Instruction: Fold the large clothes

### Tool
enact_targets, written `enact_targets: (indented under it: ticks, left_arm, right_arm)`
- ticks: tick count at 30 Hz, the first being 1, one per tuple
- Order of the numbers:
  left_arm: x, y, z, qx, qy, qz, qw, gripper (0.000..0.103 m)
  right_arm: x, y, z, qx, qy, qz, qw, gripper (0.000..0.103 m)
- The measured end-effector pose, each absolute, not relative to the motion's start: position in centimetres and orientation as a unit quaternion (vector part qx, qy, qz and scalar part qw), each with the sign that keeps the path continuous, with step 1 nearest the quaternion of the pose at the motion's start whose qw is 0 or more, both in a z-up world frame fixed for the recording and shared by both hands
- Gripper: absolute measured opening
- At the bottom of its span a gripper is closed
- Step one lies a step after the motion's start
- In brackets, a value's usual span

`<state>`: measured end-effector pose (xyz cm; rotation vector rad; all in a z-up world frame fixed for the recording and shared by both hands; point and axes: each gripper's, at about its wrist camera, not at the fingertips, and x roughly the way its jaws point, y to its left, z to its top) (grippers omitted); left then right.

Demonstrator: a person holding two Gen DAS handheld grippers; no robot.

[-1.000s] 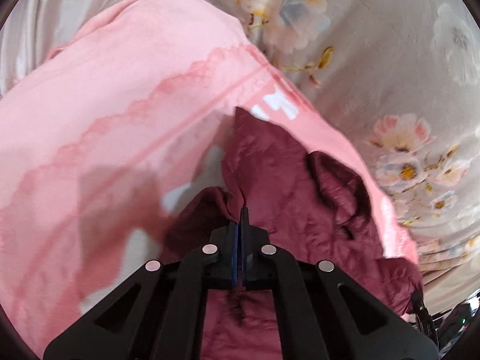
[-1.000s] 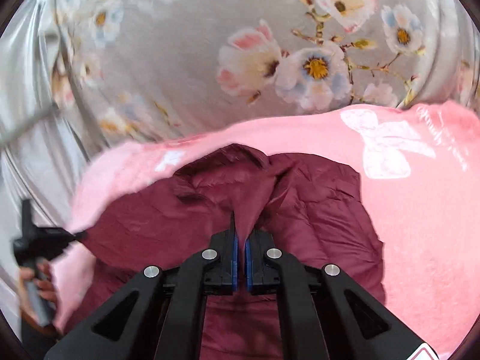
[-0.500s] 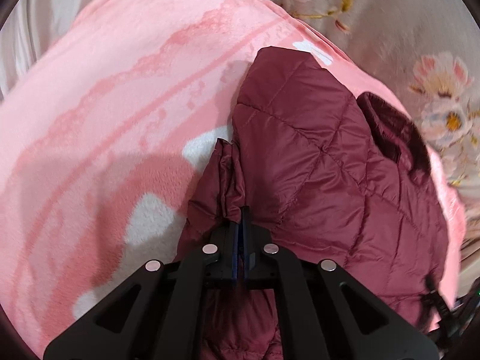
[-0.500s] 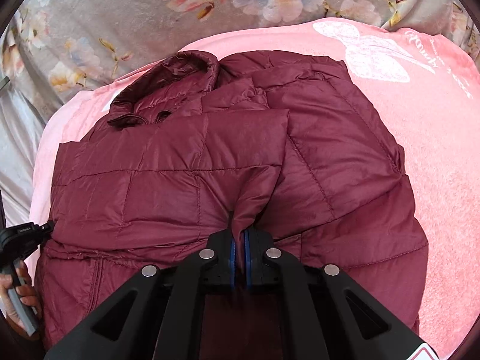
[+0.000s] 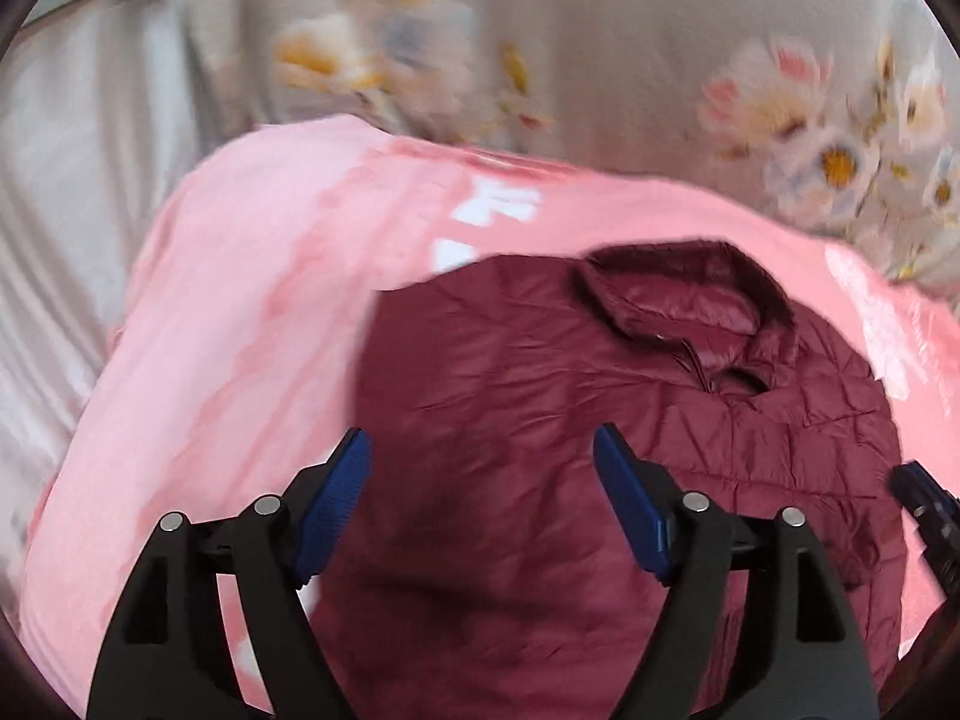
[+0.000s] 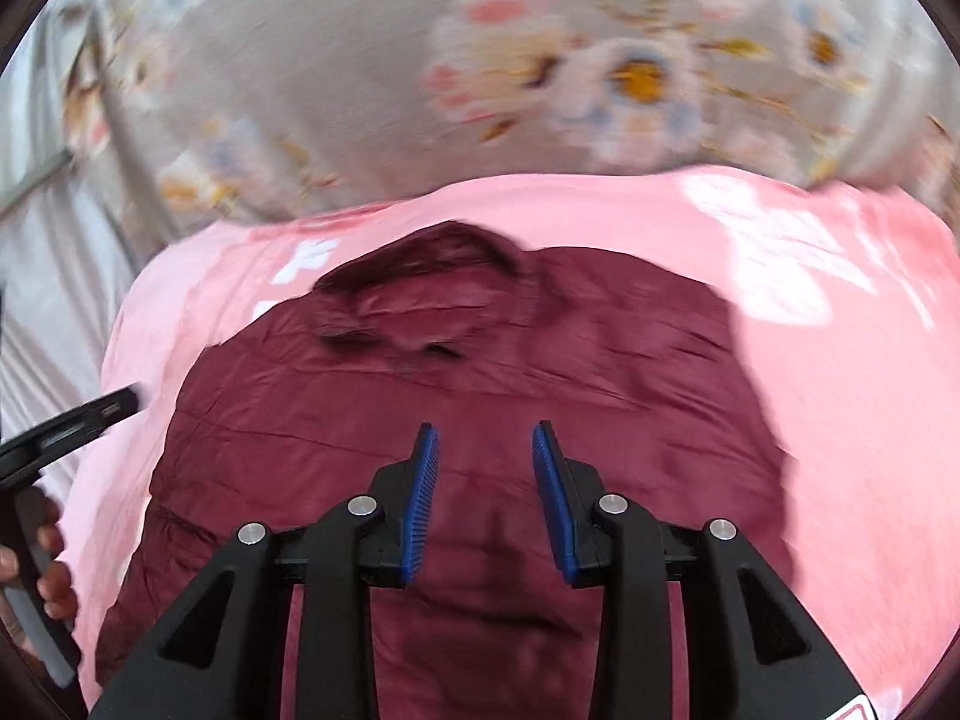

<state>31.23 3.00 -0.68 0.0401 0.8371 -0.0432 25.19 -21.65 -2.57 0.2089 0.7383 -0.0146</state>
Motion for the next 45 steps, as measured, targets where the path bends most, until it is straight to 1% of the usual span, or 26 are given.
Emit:
enact_targets:
  ticks: [3, 7, 11, 21, 32, 43, 45]
  left_arm:
    - [33.5, 0.5, -4.0, 0.042, 0.432, -0.013, 0.901, 0.074]
    - [34.0, -0.1, -7.7, 0.039, 0.464, -0.018, 0.885, 0.074]
    - [33.4, -0.1, -9.6, 0.047, 0.461, -0.016, 0.886, 0.075]
    - [32.1, -0.5, -11.0, 0.063, 0.420, 0.002, 0.905, 0.083]
    - [32.0, -0.4, -10.9, 0.067, 0.414, 0.012, 0.908, 0.088]
    - [32.1, -0.4, -11.0, 0.069, 0.415, 0.015, 0.907, 0.090]
    - [32.1, -0.3, -10.9, 0.065, 0.416, 0.012, 0.907, 0.090]
  right_arm:
    - [27.6, -19.6, -4.7, 0.078, 0.387, -0.004, 0.919, 0.034]
    - [28.1, -18.8, -7.8, 0.060, 0.413, -0.012, 0.909, 0.034]
    - [27.7, -19.0, -9.7, 0.064, 0.419, -0.008, 0.906, 0.033]
    - [27.4, -18.4, -10.4, 0.047, 0.407, -0.018, 0.912, 0.033]
    - [27.5, -18.6, -10.4, 0.055, 0.409, -0.014, 0.911, 0.034]
    - [27.6, -19.0, -10.5, 0.065, 0.410, -0.002, 0.910, 0.039]
    - [27.6, -19.1, -10.4, 0.074, 0.409, 0.008, 0.909, 0.044]
